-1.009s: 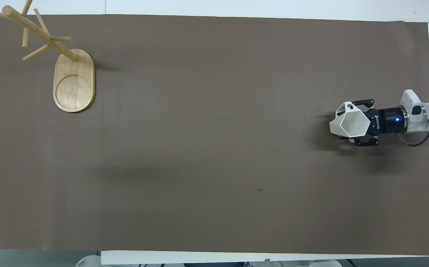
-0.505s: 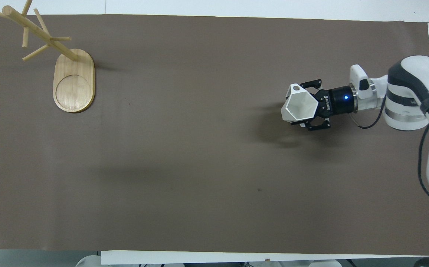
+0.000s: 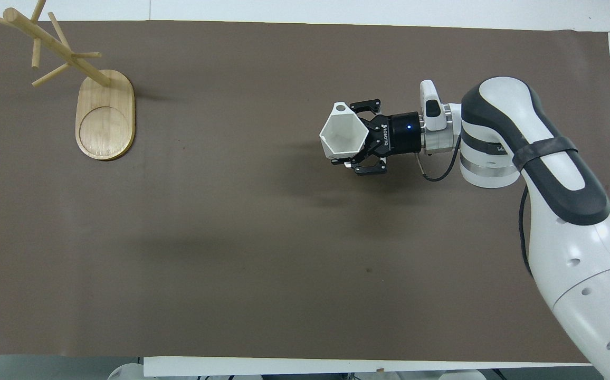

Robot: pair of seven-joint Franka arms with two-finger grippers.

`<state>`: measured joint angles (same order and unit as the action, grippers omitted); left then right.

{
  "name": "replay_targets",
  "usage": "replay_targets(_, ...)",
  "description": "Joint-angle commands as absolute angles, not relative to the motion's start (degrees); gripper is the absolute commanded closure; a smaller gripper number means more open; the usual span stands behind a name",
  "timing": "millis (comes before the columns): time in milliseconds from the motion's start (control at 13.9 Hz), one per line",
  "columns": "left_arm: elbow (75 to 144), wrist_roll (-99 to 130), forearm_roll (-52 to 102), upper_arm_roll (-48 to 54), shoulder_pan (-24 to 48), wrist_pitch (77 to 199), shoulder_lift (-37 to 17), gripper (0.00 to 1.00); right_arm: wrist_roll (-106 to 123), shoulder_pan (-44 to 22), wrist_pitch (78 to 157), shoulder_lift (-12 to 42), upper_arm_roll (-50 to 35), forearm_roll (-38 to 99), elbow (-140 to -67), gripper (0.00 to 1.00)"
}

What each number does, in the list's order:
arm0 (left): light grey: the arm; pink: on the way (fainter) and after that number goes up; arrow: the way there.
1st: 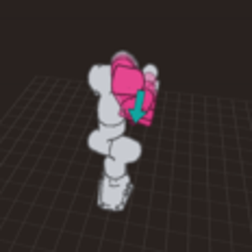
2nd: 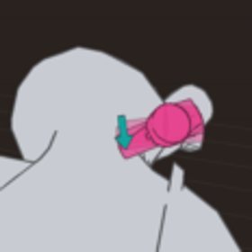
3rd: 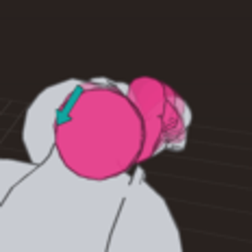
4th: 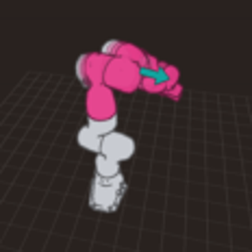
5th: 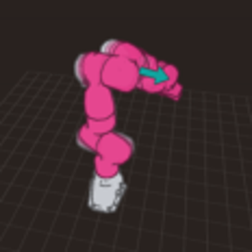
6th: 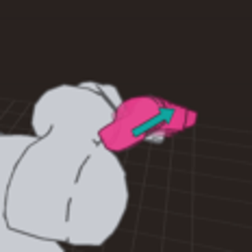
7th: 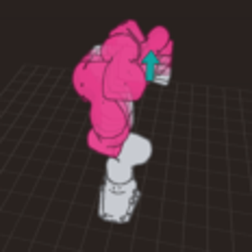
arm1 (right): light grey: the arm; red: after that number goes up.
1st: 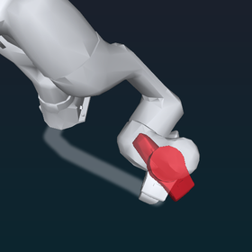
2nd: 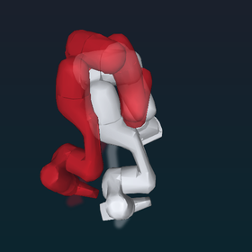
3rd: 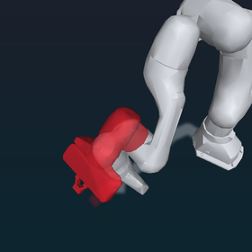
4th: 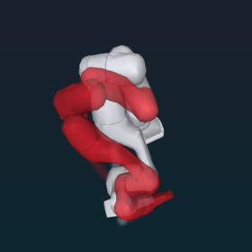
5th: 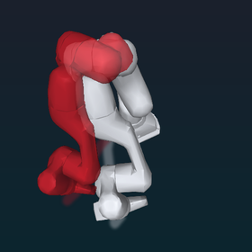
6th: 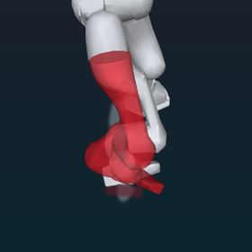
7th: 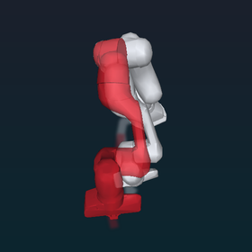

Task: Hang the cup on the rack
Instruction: 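Carry the white mug with the right gripper toward the table center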

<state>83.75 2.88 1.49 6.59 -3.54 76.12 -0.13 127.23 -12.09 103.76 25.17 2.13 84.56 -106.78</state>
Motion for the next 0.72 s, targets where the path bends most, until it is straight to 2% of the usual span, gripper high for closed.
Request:
replay_targets(0, 85.17, 3.43, 1.76, 6.50, -3.78, 75.76, 1.23, 0.00, 126.21, -14.23, 105.37, 23.99, 2.37, 86.83, -108.02, 0.80)
replay_targets(288, 85.17, 3.17, 1.93, 6.68, -3.69, 76.28, 1.23, 0.00, 126.30, -19.15, 109.68, 23.82, 2.37, 91.48, -108.28, 0.79)
replay_targets(649, 84.99, 3.17, 2.28, 7.21, 2.11, 76.99, 1.40, 0.00, 126.65, -21.18, 112.75, 23.82, 2.11, 95.79, -108.28, 0.79)
